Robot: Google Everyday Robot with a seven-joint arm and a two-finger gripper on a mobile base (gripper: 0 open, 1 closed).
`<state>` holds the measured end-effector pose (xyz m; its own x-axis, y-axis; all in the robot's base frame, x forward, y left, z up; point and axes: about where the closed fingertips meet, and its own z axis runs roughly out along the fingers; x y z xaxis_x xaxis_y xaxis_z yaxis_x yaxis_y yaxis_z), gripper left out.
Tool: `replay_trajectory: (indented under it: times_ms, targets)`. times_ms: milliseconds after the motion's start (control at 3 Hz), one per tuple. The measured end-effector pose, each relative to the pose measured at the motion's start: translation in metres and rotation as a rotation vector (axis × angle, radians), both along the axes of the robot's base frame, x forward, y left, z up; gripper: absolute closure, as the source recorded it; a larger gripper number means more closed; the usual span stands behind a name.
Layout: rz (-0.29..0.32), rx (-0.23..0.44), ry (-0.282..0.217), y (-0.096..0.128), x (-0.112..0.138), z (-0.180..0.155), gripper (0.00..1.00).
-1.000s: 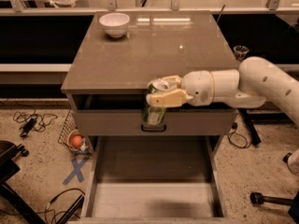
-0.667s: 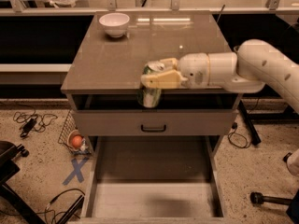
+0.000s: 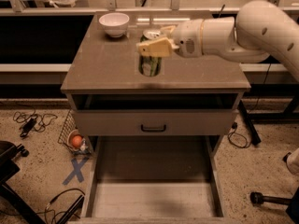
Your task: Pick green can from middle drawer and place on counter
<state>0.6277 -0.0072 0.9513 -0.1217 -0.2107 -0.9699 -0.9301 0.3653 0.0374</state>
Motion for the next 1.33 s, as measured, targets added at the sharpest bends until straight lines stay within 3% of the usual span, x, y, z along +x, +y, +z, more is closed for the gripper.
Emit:
replay_trajectory:
  times_ms: [333,667,1000,1333]
  targets:
    - [-0.109,-0.138,-0.051,0.016,0.031,-0.011,1.0]
    - [-0.138,-0.222,-0.067,0.038,0.051,-0.035,1.0]
    - [-0.134,-0.247,-0.026,0.054,0.069,-0.068,0.83]
    - [-0.133,-0.25,-0.02,0.056,0.071,-0.067,0.6]
